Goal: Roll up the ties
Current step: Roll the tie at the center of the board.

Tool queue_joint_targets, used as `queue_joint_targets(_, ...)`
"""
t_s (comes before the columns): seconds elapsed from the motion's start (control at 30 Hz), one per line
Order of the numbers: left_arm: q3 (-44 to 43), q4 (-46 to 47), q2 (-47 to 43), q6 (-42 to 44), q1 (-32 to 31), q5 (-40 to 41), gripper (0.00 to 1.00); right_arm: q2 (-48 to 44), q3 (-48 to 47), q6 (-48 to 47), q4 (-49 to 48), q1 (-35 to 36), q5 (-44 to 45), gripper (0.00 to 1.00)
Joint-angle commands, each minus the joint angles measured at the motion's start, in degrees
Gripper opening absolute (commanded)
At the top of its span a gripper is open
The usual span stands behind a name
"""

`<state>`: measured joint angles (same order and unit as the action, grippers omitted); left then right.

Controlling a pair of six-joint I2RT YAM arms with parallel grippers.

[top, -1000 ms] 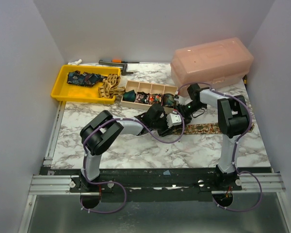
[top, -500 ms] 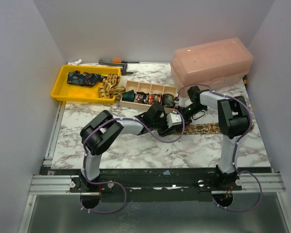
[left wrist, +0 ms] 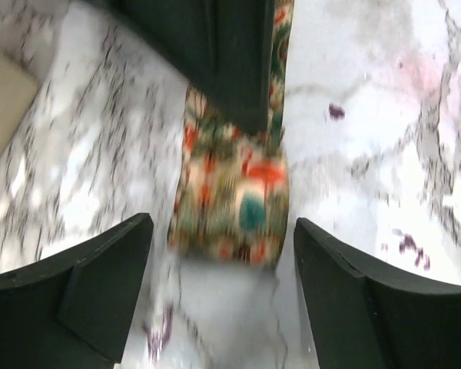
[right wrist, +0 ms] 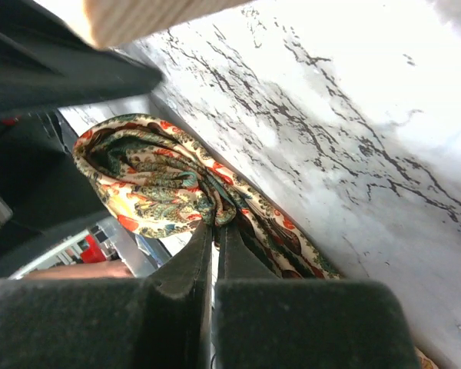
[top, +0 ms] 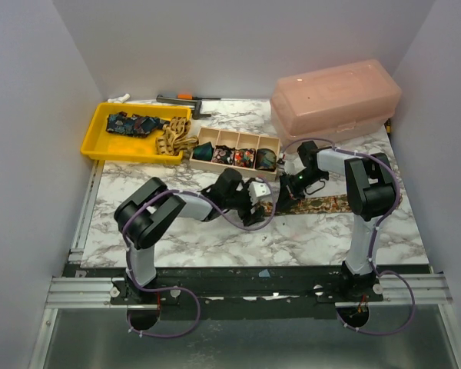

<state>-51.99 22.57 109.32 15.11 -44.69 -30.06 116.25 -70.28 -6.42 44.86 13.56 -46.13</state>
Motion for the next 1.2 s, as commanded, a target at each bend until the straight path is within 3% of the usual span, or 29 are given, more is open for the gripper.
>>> queue_joint_targets(0.0,11.87,10.88,-3.93,-5.00,3.65,-4.47,0.79,2.64,1.38,1.04,-1.83,0.85,7.96,0.00)
queue_joint_targets(0.4,9.74,14.43,0.34,1.64,3.54,-9.13,0.77,4.31,0.89,0.71,-1.77,0.85,10.02,0.00)
queue_joint_targets(0.6,7.78,14.31,1.25,4.96,3.17,-9.99,0.60,4.87,0.50,0.55,-1.79,0.85,10.02,0.00)
queue_joint_targets(0.8,5.82,12.74,-0.74,3.60,1.13,-10.87,0.54,5.47,0.08,0.61,-1.70,0.85,9.50,0.00)
queue_joint_targets(1.17,-1.41,9.94,5.29,0.07,-1.01,-8.07,0.41,5.75,-0.12,0.45,-1.44,0.85,8.05,0.00)
